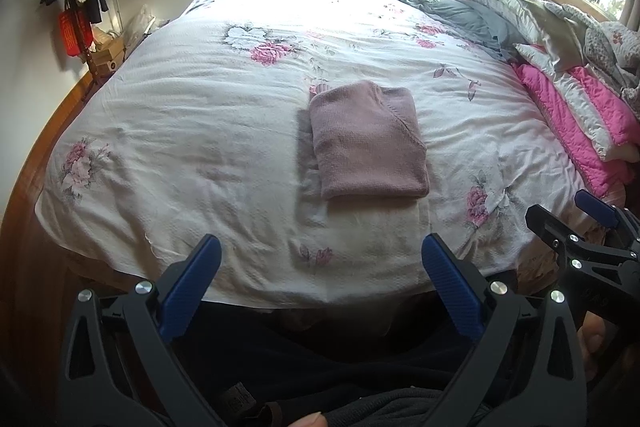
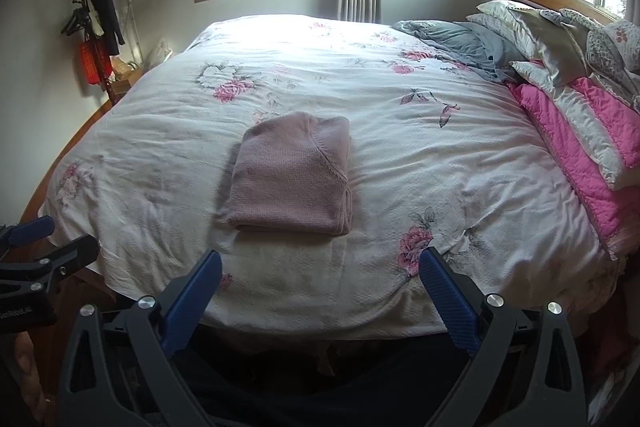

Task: Fold small clothes

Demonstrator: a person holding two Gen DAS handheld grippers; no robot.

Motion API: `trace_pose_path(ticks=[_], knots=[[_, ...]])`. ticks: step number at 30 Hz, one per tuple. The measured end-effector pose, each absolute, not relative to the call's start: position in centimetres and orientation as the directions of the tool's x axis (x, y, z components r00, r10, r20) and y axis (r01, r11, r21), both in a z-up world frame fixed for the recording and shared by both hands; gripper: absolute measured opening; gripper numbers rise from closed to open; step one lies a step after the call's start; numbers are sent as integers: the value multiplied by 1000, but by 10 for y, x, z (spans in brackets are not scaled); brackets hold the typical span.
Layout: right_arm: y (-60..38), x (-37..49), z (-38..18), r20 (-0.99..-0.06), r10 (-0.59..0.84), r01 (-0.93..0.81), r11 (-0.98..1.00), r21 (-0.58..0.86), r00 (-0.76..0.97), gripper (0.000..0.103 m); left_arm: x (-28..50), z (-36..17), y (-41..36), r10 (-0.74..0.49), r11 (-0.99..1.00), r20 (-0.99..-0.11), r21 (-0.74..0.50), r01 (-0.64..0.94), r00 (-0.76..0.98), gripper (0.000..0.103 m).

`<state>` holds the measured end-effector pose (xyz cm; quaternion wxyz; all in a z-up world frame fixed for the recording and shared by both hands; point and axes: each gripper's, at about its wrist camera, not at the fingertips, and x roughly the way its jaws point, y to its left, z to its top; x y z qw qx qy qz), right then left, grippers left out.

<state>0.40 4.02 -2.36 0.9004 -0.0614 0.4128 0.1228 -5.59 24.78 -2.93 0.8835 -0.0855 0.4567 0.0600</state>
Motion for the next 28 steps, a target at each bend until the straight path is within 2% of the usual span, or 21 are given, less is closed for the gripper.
trace_pose_path(ticks=[28], knots=[[44, 7, -28, -766, 161, -275, 961, -22, 623, 99, -51, -34, 252, 17, 980, -824, -99, -173, 567, 100]])
